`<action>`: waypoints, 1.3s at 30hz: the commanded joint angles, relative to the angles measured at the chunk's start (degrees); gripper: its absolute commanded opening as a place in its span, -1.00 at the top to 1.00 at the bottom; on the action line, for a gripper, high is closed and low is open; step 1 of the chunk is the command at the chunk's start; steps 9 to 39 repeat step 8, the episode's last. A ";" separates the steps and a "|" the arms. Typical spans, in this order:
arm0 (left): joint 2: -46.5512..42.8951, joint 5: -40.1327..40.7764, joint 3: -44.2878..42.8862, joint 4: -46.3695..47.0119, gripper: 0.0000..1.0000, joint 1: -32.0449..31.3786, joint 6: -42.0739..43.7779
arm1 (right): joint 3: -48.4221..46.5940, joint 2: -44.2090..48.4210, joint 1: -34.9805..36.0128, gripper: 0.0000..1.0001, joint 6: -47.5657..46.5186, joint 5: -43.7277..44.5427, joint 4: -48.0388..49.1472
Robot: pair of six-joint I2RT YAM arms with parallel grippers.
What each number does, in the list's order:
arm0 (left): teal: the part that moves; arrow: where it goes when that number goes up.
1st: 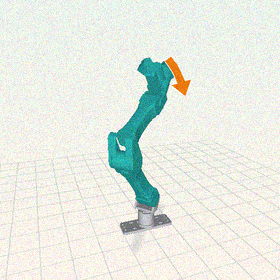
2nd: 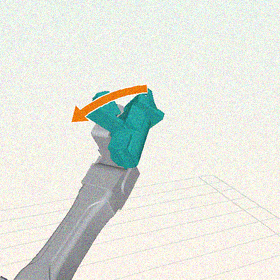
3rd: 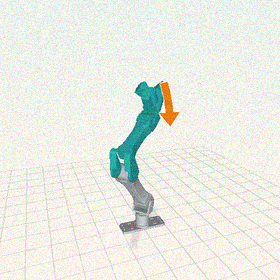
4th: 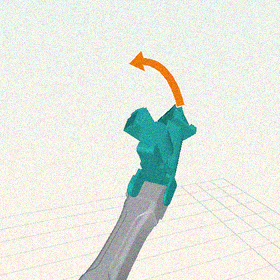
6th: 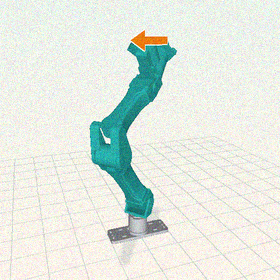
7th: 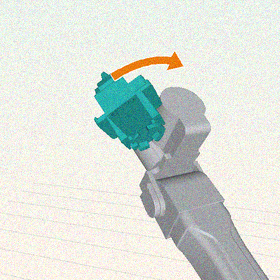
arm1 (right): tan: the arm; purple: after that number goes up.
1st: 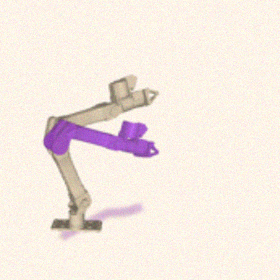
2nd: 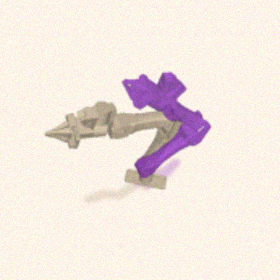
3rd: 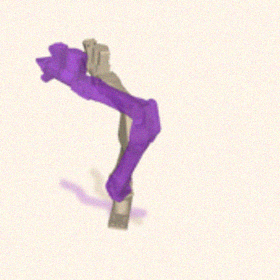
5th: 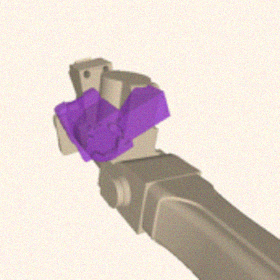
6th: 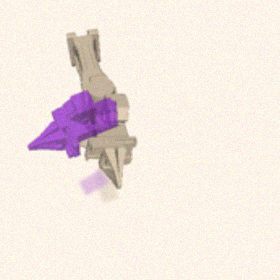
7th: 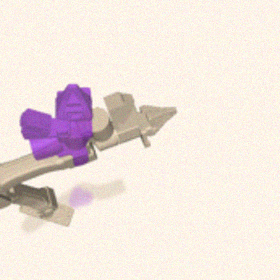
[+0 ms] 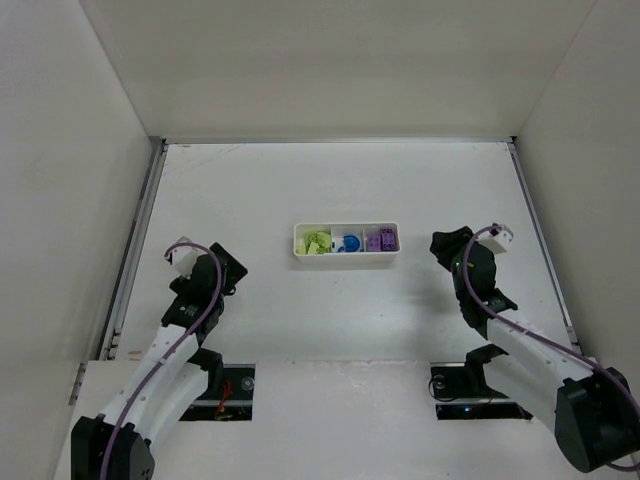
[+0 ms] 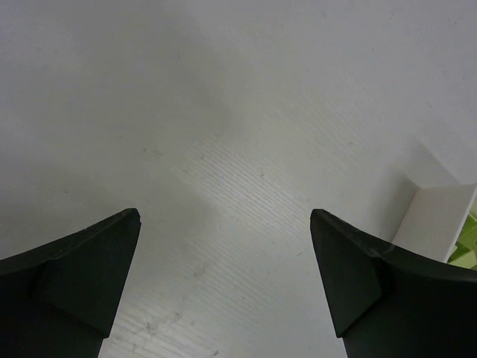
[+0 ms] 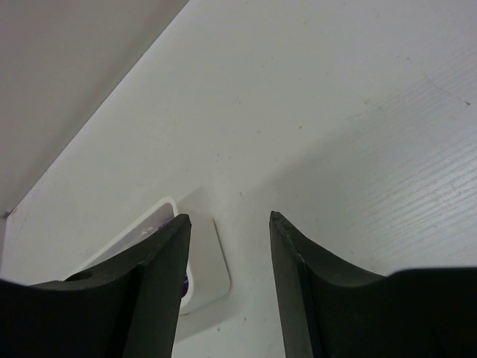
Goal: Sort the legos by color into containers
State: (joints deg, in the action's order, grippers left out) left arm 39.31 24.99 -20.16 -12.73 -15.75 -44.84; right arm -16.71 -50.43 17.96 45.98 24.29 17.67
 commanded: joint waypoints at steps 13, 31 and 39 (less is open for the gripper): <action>3.22 -1.97 -2.78 -1.33 -1.00 -4.42 -0.87 | -0.52 -0.45 -0.07 -0.11 -0.19 1.11 3.95; 3.22 -1.97 -2.78 -1.33 -1.00 -4.42 -0.87 | -0.52 -0.45 -0.07 -0.11 -0.19 1.11 3.95; 3.22 -1.97 -2.78 -1.33 -1.00 -4.42 -0.87 | -0.52 -0.45 -0.07 -0.11 -0.19 1.11 3.95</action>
